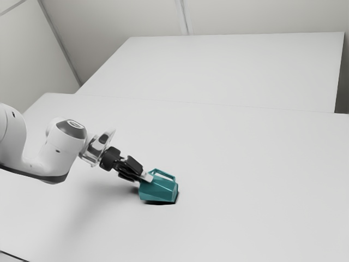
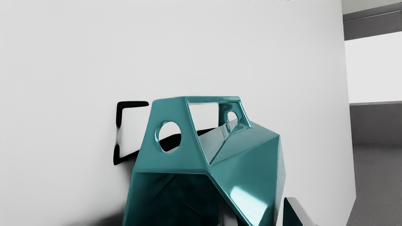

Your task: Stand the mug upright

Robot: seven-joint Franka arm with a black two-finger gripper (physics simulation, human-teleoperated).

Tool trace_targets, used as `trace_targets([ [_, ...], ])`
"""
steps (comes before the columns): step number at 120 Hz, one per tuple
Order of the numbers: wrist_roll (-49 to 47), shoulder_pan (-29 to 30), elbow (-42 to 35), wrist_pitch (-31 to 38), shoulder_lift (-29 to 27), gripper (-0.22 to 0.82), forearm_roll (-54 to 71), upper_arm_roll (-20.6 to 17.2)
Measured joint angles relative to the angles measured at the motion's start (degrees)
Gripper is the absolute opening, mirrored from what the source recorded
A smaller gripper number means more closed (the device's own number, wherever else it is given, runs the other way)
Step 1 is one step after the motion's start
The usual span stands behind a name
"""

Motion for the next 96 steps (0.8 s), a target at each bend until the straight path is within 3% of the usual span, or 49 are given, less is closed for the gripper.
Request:
trace_targets([
  [27,1.0,-0.1,0.3,-0.1,-1.0,-0.13,0.1,0.0],
  [60,1.6,-0.1,0.5,-2.4,-8.8,-0.17,2.0,0.4],
  [96,-7.5,0.5,5.9,3.5,-13.5,-0.18,32.3,-1.4],
])
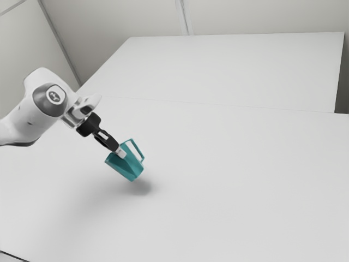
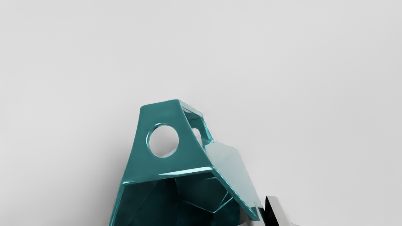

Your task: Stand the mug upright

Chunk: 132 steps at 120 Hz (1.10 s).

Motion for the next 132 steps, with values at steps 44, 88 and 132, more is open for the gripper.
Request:
trace_targets([
  [44,-20.1,-0.2,1.0,10.5,0.6,-0.18,25.1,-7.0],
  [88,-35.4,-0.4,0.9,15.1,7.3,-0.18,33.5,-7.8],
  [132,-43.9,-1.6,1.3,16.3,10.0,-0.16,34.1,-7.9],
])
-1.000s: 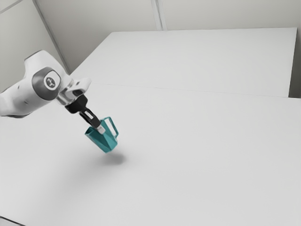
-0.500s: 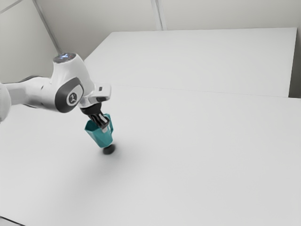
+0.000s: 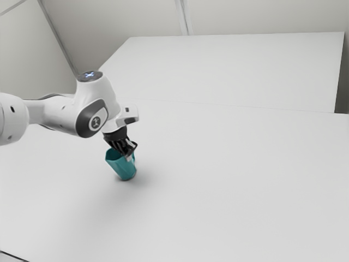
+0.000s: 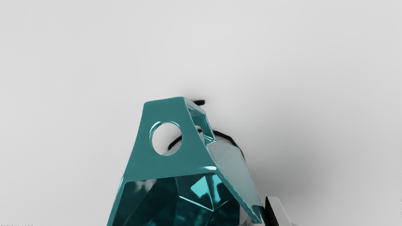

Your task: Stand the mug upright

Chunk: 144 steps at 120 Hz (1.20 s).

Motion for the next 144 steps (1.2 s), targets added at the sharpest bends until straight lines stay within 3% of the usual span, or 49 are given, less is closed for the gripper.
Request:
trace_targets([
  [28,-2.5,-0.8,0.3,0.0,0.0,0.28,-0.9,0.0],
  [50,-3.6,-0.9,2.2,-1.6,-2.4,0.47,-1.4,-0.2],
  [76,-4.2,-0.3,16.3,-12.5,-1.8,0.56,-3.6,0.0],
  [100,-3.5,-0.6,32.4,-23.5,2.8,0.59,-3.9,1.0],
  [144,-1.9,0.7,38.8,-33.5,3.5,0.6,-4.0,1.5],
])
